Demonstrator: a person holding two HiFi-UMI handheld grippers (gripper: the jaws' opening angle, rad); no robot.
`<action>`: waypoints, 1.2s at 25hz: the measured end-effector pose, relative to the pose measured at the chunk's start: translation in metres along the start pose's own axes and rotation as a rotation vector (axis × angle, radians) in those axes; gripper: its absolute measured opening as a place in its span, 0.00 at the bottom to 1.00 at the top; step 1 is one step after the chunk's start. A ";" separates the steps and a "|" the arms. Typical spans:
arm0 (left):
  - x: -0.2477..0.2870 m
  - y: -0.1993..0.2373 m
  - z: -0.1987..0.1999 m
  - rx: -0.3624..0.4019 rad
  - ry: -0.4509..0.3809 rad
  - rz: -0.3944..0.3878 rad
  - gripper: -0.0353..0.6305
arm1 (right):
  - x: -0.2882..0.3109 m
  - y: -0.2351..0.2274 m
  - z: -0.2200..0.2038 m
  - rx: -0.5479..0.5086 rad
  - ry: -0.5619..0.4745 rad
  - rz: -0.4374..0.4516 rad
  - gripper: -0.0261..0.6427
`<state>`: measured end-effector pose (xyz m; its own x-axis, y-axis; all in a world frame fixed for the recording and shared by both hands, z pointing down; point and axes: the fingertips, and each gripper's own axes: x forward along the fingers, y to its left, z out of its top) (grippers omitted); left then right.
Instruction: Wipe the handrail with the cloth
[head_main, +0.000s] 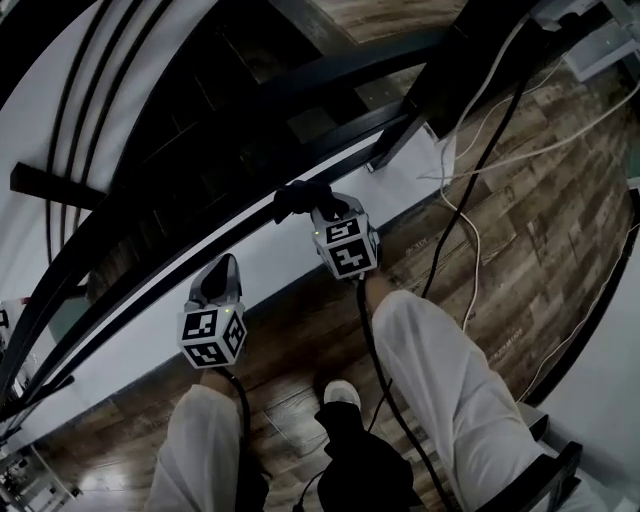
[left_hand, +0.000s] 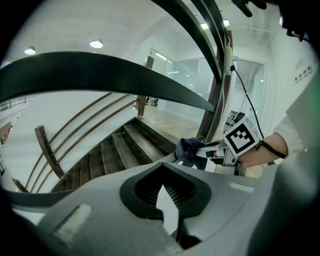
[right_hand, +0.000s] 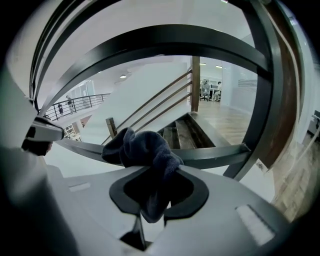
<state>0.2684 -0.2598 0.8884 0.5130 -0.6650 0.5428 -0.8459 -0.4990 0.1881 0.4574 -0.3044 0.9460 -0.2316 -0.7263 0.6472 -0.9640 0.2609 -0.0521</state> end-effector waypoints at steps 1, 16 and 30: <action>0.006 -0.007 0.003 0.003 0.001 -0.006 0.05 | -0.002 -0.011 0.000 0.006 -0.001 -0.008 0.13; 0.050 -0.058 0.032 0.017 0.013 -0.040 0.05 | -0.015 -0.163 -0.005 0.114 0.037 -0.175 0.13; 0.014 -0.077 0.065 0.022 0.027 -0.044 0.05 | -0.046 -0.139 0.022 0.084 0.076 -0.136 0.13</action>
<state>0.3502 -0.2672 0.8280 0.5452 -0.6273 0.5560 -0.8191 -0.5398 0.1941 0.5989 -0.3208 0.9069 -0.0907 -0.7005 0.7078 -0.9940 0.1069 -0.0216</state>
